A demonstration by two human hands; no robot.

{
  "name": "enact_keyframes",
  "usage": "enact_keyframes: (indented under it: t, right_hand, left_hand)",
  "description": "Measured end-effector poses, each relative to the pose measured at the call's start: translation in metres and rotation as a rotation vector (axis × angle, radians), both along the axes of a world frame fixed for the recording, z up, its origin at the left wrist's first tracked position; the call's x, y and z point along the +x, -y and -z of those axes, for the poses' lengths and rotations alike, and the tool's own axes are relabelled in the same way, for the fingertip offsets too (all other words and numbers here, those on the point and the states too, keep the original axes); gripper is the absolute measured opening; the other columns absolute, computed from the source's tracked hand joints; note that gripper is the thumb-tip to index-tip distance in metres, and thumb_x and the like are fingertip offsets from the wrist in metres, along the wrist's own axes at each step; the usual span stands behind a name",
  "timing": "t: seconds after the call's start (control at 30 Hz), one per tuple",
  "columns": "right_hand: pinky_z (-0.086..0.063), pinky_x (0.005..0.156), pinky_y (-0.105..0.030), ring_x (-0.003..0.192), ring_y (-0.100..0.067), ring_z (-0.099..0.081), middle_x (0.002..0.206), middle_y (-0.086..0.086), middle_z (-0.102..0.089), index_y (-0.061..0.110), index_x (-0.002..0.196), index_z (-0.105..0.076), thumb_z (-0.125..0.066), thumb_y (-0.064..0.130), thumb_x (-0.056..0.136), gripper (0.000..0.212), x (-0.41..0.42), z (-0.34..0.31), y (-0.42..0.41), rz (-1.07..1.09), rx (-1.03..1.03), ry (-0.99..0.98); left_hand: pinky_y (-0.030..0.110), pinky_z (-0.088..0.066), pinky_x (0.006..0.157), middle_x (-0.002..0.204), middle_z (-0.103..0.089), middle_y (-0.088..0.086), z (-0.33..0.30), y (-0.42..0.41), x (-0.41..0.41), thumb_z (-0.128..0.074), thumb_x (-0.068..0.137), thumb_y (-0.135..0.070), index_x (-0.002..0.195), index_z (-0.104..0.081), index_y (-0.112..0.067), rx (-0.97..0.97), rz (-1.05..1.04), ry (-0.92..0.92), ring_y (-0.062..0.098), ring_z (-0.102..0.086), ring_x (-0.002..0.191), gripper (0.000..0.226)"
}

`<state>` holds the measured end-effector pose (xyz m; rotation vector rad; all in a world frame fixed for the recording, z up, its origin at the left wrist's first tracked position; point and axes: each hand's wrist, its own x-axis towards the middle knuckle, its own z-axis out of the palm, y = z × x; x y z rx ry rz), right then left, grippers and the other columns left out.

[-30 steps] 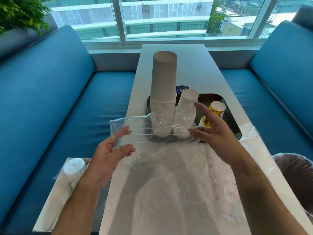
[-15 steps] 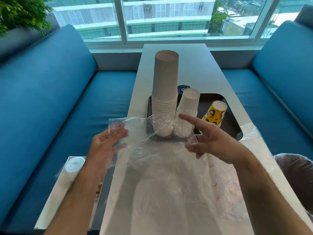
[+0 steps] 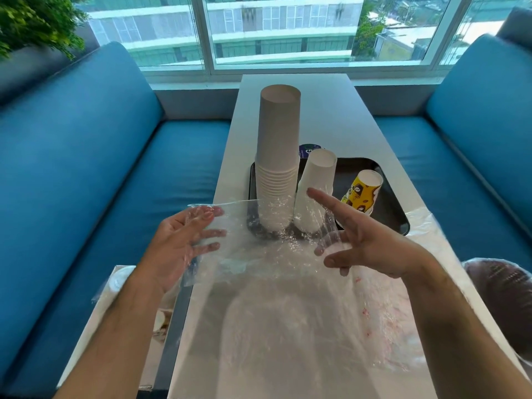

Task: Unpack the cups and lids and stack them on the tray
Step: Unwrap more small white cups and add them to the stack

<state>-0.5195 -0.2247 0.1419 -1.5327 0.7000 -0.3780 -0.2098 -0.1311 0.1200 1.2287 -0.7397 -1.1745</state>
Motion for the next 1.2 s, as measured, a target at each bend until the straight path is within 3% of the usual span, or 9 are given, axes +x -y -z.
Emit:
enact_keyframes:
  t: [0.1,0.23,0.4,0.53,0.67,0.83,0.9,1.03,1.2]
  right_hand:
    - [-0.06,0.063,-0.032,0.113,-0.002,-0.065,0.155,0.034,-0.012,0.058,0.147,-0.024,-0.075,-0.015,0.077,0.114,0.0,-0.001,0.001,0.001,-0.021,-0.008]
    - [-0.061,0.067,-0.033,0.107,0.009,-0.063,0.147,0.04,-0.011,0.057,0.15,-0.018,-0.076,-0.014,0.076,0.118,-0.003,0.004,0.004,0.014,-0.051,-0.028]
    - [-0.041,0.087,-0.001,0.11,0.036,-0.036,0.141,0.051,-0.01,0.06,0.151,-0.01,-0.084,-0.007,0.073,0.126,-0.01,0.009,0.013,0.008,-0.118,-0.094]
    - [-0.025,0.112,-0.026,0.138,0.01,-0.02,0.159,0.037,-0.005,0.062,0.15,-0.011,-0.085,-0.006,0.07,0.128,-0.014,0.002,0.012,0.001,-0.144,-0.13]
    - [-0.022,0.114,-0.03,0.141,0.004,-0.014,0.162,0.032,-0.002,0.063,0.149,-0.011,-0.086,-0.005,0.069,0.129,-0.017,-0.003,0.013,0.006,-0.166,-0.137]
    - [-0.043,0.104,-0.022,0.115,0.034,-0.037,0.152,0.045,-0.008,0.065,0.148,-0.016,-0.083,-0.012,0.07,0.129,-0.019,-0.003,0.017,0.008,-0.146,-0.083]
    - [-0.034,0.116,-0.035,0.125,0.029,-0.034,0.152,0.047,-0.011,0.065,0.148,-0.017,-0.084,-0.011,0.069,0.128,-0.019,-0.002,0.019,0.021,-0.163,-0.078]
    - [-0.036,0.117,-0.05,0.147,-0.006,-0.03,0.152,0.047,-0.016,0.067,0.146,-0.019,-0.085,-0.01,0.07,0.127,-0.023,-0.005,0.02,0.037,-0.174,-0.058]
    - [-0.052,0.104,-0.042,0.129,0.018,-0.042,0.147,0.052,-0.018,0.066,0.147,-0.018,-0.082,-0.011,0.07,0.127,-0.031,-0.007,0.023,0.065,-0.202,-0.049]
  left_hand:
    - [0.028,-0.061,0.065,0.108,-0.074,0.005,0.002,0.002,0.003,-0.097,0.05,-0.038,0.1,-0.079,-0.019,0.01,0.025,0.027,0.022,-0.075,0.082,0.057]
    - [0.028,-0.062,0.067,0.131,-0.064,-0.01,0.001,0.001,0.002,-0.076,0.069,0.002,0.119,-0.07,-0.022,0.0,0.05,0.079,0.024,-0.075,0.092,0.056]
    - [0.037,-0.064,0.07,0.145,-0.047,-0.03,-0.002,-0.006,0.009,-0.073,0.069,0.016,0.141,-0.052,-0.038,0.014,0.215,0.179,0.026,-0.07,0.11,0.092]
    - [0.041,-0.063,0.068,0.147,-0.032,-0.044,-0.011,-0.013,0.02,-0.073,0.072,0.022,0.146,-0.04,-0.05,0.046,0.4,0.254,0.024,-0.066,0.117,0.108]
    - [0.041,-0.061,0.081,0.146,-0.019,-0.053,-0.024,-0.018,0.03,-0.08,0.07,0.017,0.148,-0.021,-0.063,0.054,0.57,0.356,0.016,-0.063,0.122,0.127]
    - [0.047,-0.061,0.08,0.15,-0.04,-0.026,-0.023,-0.016,0.024,-0.09,0.061,0.009,0.141,-0.023,-0.072,-0.015,0.542,0.269,0.03,-0.066,0.115,0.132]
    - [0.048,-0.061,0.073,0.145,-0.053,-0.001,-0.02,-0.014,0.017,-0.094,0.056,0.0,0.133,-0.036,-0.069,-0.026,0.453,0.14,0.038,-0.07,0.101,0.119]
    - [0.038,-0.061,0.078,0.133,-0.064,0.002,-0.012,-0.014,0.015,-0.103,0.041,-0.029,0.127,-0.038,-0.065,-0.035,0.405,0.173,0.04,-0.07,0.088,0.114]
    - [0.033,-0.06,0.08,0.134,-0.06,0.003,-0.011,-0.017,0.021,-0.091,0.061,-0.002,0.128,-0.051,-0.054,-0.056,0.404,0.188,0.034,-0.069,0.084,0.093]
